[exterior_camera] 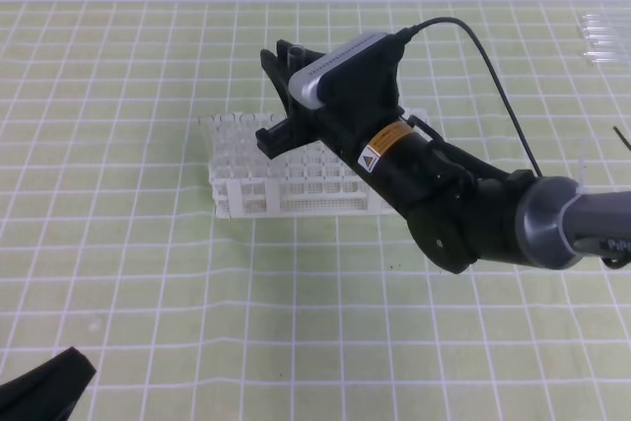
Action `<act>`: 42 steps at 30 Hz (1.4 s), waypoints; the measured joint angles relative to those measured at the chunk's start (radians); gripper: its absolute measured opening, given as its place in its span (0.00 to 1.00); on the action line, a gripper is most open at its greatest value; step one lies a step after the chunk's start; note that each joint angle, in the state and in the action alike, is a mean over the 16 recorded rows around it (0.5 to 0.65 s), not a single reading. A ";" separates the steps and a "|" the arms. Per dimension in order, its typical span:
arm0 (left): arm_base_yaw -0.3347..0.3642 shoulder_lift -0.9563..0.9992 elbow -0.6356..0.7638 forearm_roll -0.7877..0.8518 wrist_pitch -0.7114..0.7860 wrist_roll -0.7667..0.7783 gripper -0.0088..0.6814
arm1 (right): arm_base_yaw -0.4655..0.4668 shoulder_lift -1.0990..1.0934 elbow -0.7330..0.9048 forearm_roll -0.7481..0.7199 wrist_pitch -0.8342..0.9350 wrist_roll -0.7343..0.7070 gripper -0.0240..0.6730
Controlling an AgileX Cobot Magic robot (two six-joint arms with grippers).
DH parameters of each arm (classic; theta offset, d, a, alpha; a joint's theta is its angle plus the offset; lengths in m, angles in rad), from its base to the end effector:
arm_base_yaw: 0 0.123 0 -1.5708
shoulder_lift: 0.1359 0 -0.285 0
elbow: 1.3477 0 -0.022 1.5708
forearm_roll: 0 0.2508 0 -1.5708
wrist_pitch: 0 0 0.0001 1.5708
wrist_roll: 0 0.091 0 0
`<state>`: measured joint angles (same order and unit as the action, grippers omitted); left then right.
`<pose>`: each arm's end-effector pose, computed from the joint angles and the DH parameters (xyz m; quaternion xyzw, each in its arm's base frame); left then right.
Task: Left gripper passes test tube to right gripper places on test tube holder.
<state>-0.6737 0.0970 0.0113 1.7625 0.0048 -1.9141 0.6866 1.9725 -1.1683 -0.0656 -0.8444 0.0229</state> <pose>0.0510 -0.0401 0.2037 0.1827 0.6904 -0.2792 0.6419 0.3372 0.2821 0.2309 -0.2461 0.6136 0.2605 0.7036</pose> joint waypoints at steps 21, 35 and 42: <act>0.000 0.000 -0.002 -0.004 -0.001 -0.001 0.01 | 0.000 0.012 0.000 -0.013 0.032 0.023 0.16; 0.000 -0.001 -0.005 -0.008 0.007 -0.001 0.01 | 0.000 0.032 0.000 -0.013 0.027 0.023 0.16; 0.000 -0.001 -0.002 -0.004 0.012 -0.001 0.01 | 0.000 0.039 0.000 -0.013 0.027 0.022 0.16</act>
<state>-0.6739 0.0961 0.0089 1.7583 0.0166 -1.9149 0.6866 2.0117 -1.1681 -0.0781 -0.8174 0.0450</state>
